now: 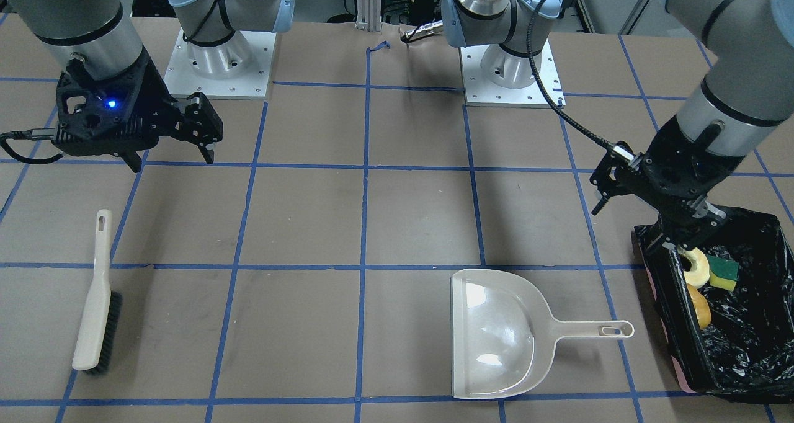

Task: Sweep and dump trash into bin

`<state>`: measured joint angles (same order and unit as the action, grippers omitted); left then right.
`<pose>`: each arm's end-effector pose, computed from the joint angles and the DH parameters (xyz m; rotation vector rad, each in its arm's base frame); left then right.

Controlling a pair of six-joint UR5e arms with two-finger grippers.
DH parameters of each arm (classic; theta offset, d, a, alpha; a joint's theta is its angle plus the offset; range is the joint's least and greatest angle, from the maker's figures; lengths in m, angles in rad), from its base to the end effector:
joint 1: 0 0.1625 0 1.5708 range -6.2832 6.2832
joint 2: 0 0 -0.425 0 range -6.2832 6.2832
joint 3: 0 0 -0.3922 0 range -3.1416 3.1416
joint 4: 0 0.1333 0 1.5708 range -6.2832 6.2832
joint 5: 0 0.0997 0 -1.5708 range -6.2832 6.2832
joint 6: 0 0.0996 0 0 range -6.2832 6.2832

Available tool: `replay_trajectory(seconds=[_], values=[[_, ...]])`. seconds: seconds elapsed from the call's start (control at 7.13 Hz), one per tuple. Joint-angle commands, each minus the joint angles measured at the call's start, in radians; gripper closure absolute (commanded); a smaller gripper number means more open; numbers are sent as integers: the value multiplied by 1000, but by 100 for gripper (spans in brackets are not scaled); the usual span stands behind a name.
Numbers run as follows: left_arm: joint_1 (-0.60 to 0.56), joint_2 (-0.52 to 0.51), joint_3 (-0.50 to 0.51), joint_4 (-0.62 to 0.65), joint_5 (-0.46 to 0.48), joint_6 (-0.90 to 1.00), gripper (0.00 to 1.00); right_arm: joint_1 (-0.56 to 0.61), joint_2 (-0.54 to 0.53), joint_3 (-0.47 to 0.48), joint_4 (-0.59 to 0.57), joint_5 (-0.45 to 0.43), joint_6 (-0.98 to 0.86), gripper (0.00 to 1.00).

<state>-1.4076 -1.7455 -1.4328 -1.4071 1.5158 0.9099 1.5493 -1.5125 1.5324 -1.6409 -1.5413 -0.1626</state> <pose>-0.0431 -0.5922 0.4806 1.1418 2.8999 -0.2141 0.1250 -0.5243 0.4845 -0.2208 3.1079 -0.0821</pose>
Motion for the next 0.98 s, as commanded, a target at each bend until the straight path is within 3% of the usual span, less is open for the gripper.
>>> replay_trajectory(seconds=[0.0,0.42,0.84], values=[[-65,41,-3,-58,0,-461,12,0,0,2,0,1,0,0],[-79,122,-29,-162,4,-826,0,0,0,2,0,3,0,0],[-79,158,-92,-119,1,-891,0,0,0,2,0,1,0,0]])
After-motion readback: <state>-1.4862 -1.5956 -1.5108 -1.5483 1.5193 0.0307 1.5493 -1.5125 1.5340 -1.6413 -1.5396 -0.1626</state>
